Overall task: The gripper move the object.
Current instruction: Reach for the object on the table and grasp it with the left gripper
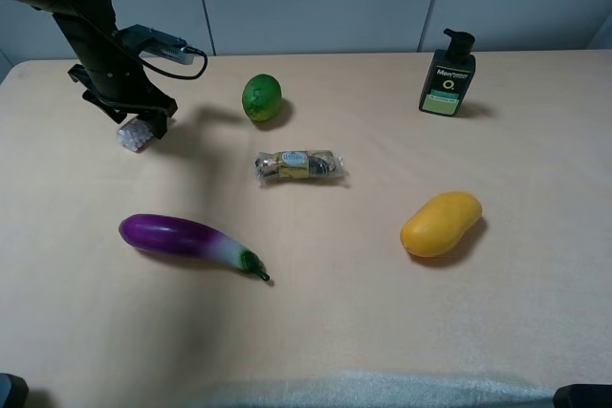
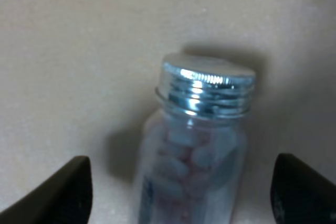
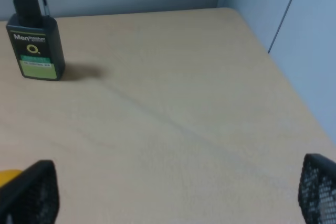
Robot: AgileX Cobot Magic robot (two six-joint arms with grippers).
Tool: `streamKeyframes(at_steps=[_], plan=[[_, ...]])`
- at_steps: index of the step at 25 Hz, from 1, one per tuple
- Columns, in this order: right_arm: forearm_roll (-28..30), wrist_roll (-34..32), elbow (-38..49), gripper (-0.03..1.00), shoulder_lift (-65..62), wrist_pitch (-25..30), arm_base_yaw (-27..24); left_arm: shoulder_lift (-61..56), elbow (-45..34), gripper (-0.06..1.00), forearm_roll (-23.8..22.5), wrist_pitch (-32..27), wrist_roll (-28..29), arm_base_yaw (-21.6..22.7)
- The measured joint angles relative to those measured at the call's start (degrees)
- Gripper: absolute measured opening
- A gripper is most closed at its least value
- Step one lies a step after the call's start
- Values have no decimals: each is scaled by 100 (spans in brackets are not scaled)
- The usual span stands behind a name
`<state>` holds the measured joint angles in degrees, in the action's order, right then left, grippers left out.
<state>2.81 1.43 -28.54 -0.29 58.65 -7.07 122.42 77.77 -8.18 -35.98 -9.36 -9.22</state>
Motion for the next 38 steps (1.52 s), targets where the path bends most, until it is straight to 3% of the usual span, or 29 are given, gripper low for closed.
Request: streamKeyframes(at_steps=[22,34,38], plan=[[0,0,0,69,0,0,0,201,178,76,5,28,0,0],[0,0,0,69,0,0,0,201,180,54,10,-121,9,0],[0,0,0,69,0,0,0,201,180,53,10,-121,16,0]])
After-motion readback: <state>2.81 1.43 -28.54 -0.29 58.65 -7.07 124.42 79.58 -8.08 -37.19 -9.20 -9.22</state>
